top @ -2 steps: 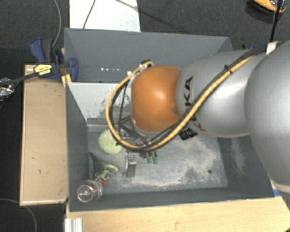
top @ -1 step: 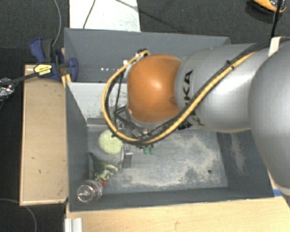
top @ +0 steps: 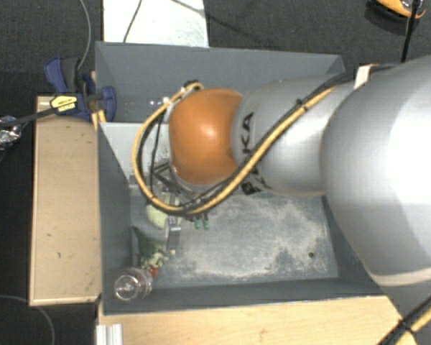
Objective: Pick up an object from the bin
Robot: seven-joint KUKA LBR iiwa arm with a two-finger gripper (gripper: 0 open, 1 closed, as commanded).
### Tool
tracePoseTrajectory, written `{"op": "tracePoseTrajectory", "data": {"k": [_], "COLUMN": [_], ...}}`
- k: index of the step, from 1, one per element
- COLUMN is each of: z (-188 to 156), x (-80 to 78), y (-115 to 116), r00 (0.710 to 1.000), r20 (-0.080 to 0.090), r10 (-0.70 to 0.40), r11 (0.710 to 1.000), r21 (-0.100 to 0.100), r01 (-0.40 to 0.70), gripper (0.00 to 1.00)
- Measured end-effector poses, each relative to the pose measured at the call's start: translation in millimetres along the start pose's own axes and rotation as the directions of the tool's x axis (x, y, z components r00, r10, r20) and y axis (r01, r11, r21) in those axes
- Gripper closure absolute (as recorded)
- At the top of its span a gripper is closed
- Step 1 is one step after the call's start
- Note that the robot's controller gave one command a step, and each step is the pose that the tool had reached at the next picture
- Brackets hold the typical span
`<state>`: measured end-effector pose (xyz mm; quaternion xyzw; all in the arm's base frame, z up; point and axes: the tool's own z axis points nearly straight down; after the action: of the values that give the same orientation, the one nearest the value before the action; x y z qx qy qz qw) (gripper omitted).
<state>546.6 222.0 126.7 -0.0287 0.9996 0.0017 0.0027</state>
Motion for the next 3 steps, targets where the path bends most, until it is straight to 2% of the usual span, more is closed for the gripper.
{"op": "tracePoseTrajectory", "data": {"k": [1,2,3], "z": [55.1,55.1,6.8], "x": [-21.7,-21.6,-18.0], "y": [10.5,10.5,7.8], "r00": [0.988,0.988,0.990], "r20": [0.005,0.005,0.002], "r10": [-0.156,-0.155,-0.142], "r11": [0.988,0.988,0.990], "r21": [0.002,0.002,0.001], "r01": [0.156,0.155,0.142], "gripper": [1.00,1.00,1.00]}}
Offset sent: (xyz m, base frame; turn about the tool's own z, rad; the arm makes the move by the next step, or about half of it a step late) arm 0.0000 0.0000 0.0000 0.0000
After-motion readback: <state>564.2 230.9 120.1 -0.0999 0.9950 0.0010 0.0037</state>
